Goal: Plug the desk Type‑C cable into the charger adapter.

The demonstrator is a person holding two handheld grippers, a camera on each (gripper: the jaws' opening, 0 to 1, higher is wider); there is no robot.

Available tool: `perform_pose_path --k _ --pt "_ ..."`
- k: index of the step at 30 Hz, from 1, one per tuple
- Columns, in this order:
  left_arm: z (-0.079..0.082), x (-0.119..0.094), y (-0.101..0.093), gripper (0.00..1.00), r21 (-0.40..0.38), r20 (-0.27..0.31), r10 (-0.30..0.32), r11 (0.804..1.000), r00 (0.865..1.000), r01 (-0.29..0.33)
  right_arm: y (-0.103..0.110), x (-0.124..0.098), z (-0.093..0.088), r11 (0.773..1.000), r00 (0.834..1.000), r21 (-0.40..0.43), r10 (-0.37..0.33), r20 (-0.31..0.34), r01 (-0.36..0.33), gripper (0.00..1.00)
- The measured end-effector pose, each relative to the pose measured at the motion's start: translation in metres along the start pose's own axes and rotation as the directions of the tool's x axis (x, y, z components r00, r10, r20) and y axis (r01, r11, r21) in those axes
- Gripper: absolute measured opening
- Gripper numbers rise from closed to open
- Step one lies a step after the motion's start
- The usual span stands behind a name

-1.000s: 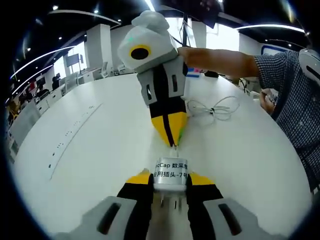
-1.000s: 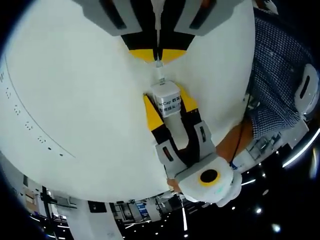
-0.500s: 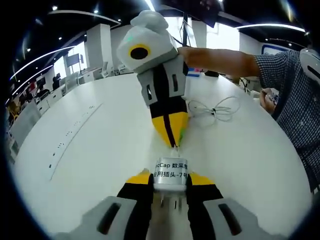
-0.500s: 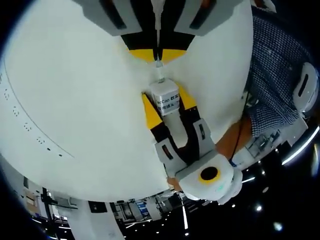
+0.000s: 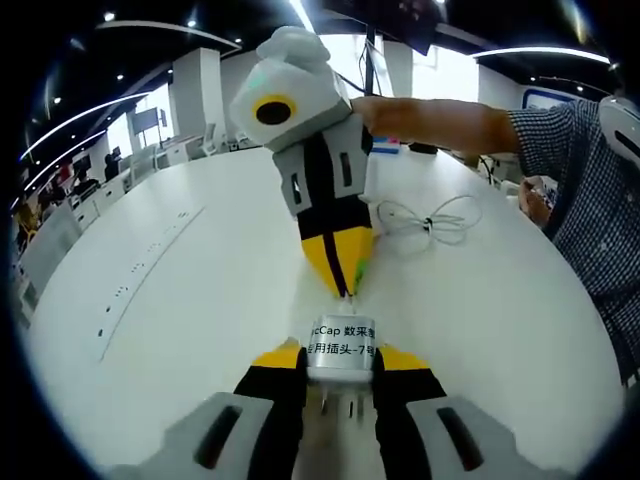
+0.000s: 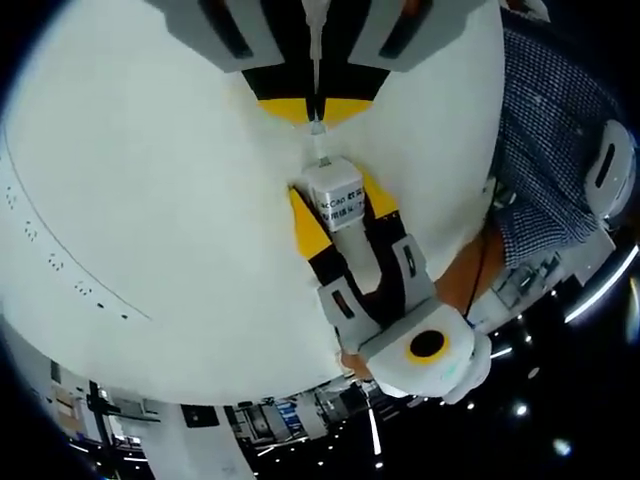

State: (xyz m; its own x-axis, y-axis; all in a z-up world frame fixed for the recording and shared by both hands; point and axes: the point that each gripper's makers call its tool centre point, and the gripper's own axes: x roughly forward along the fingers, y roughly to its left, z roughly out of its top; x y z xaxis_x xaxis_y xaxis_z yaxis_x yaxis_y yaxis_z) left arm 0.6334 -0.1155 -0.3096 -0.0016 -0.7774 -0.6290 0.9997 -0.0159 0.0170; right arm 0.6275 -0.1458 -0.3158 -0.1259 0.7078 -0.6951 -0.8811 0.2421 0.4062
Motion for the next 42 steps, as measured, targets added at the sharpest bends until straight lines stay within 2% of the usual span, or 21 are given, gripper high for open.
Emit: perform_pose_path --k 13,20,24,29,32,39,42 --pt "0.000 0.000 -0.002 0.26 -0.003 0.003 0.000 1.000 1.000 0.000 0.000 0.003 0.001 1.000 1.000 -0.001 -0.010 -0.015 0.010 0.04" --pt "0.000 0.000 -0.003 0.26 -0.003 0.004 0.001 1.000 1.000 -0.001 0.002 0.003 0.005 1.000 1.000 -0.010 -0.012 0.006 0.012 0.04" --pt "0.000 0.000 -0.004 0.26 -0.006 0.010 -0.001 1.000 1.000 0.001 0.005 0.006 0.004 0.998 0.999 -0.059 -0.030 0.012 0.031 0.04" --pt "0.000 0.000 -0.005 0.26 -0.008 0.024 0.000 1.000 1.000 0.001 0.008 0.007 0.003 0.987 0.998 -0.148 -0.052 0.045 0.058 0.04" --pt "0.001 0.000 -0.005 0.26 -0.008 0.027 0.000 1.000 1.000 0.000 0.011 0.008 0.002 0.982 0.996 -0.174 -0.058 0.065 0.068 0.04" --pt "0.001 0.001 -0.006 0.26 -0.009 0.023 0.002 1.000 1.000 -0.001 0.008 0.008 0.007 0.943 0.990 -0.310 -0.091 0.106 0.120 0.05" --pt "0.001 0.001 -0.006 0.26 -0.009 0.024 0.003 1.000 1.000 -0.003 0.004 0.007 0.009 0.939 0.989 -0.318 -0.101 0.112 0.132 0.05"
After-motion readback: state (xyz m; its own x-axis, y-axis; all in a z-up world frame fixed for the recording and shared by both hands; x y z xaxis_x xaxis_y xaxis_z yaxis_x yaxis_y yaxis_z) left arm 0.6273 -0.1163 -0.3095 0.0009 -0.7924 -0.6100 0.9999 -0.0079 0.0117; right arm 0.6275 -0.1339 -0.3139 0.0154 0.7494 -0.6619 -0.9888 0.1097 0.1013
